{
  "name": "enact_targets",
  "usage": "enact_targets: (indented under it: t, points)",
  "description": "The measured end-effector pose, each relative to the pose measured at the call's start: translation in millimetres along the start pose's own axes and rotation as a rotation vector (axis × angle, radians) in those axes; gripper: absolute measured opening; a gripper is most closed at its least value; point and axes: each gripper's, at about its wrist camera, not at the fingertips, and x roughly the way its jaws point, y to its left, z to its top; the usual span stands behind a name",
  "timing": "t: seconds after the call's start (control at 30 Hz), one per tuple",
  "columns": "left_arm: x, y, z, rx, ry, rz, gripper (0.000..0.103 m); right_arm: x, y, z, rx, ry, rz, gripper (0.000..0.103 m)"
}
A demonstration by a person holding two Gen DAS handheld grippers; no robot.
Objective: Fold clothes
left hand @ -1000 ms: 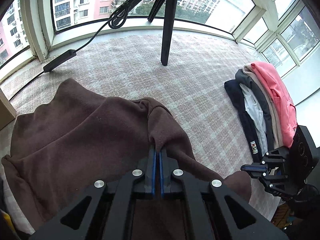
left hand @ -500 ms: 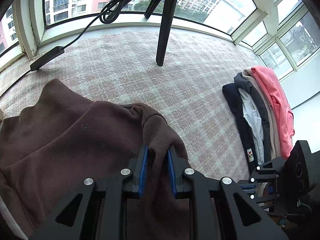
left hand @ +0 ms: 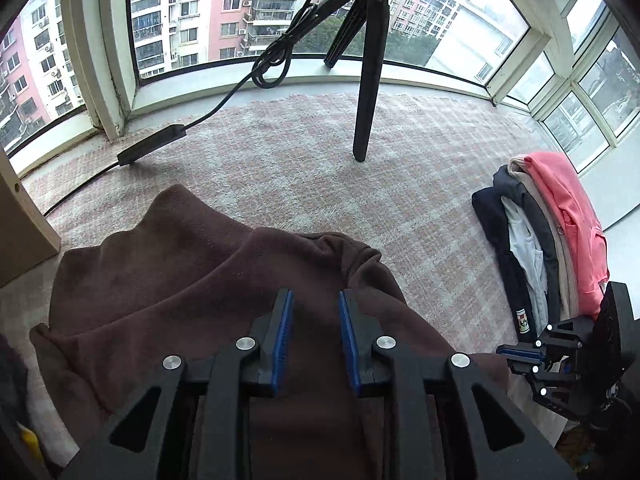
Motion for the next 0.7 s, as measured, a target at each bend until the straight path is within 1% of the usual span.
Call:
enact_targets:
  t: [0.1, 0.13, 0.17, 0.2, 0.3, 0.37, 0.4, 0.43, 0.47, 0.5, 0.53, 0.6, 0.67, 0.7]
  points:
    - [-49, -3, -41, 0.012, -0.012, -0.003, 0.026, -22, -3, -7, 0.029, -0.011, 0.04, 0.006]
    - [-66, -6, -60, 0.018, -0.009, -0.01, 0.03, -32, -3, -10, 0.036, -0.016, 0.06, 0.006]
    - [-83, -10, -79, 0.024, -0.008, -0.011, 0.031, -43, -2, -14, 0.049, -0.021, 0.079, 0.008]
    - [-99, -16, -100, 0.03, -0.008, -0.01, 0.031, -56, -1, -20, 0.07, -0.027, 0.102, 0.011]
    - [-138, -36, -165, 0.03, 0.005, -0.032, 0.032, -98, 3, -40, 0.142, -0.049, 0.182, 0.013]
    - [-156, -48, -209, 0.016, 0.03, -0.075, 0.035, -129, 13, -56, 0.174, -0.06, 0.216, 0.013]
    - [-162, -55, -231, 0.011, 0.041, -0.098, 0.036, -143, 21, -65, 0.181, -0.063, 0.237, 0.017]
    - [-164, -63, -252, 0.007, 0.05, -0.117, 0.041, -157, 32, -76, 0.177, -0.066, 0.262, 0.021]
    - [-164, -71, -271, 0.004, 0.065, -0.138, 0.045, -168, 43, -89, 0.173, -0.07, 0.282, 0.033]
    - [-160, -79, -289, 0.002, 0.089, -0.163, 0.046, -174, 56, -105, 0.173, -0.074, 0.295, 0.04]
    - [-156, -87, -306, 0.004, 0.112, -0.181, 0.046, -173, 71, -122, 0.178, -0.062, 0.312, 0.04]
    - [-145, -103, -332, 0.031, 0.149, -0.194, 0.046, -161, 103, -155, 0.179, -0.009, 0.34, 0.04]
    - [-130, -115, -349, 0.058, 0.175, -0.192, 0.046, -143, 131, -185, 0.161, 0.061, 0.325, 0.04]
    - [-124, -119, -356, 0.078, 0.183, -0.174, 0.046, -134, 142, -199, 0.144, 0.101, 0.311, 0.038]
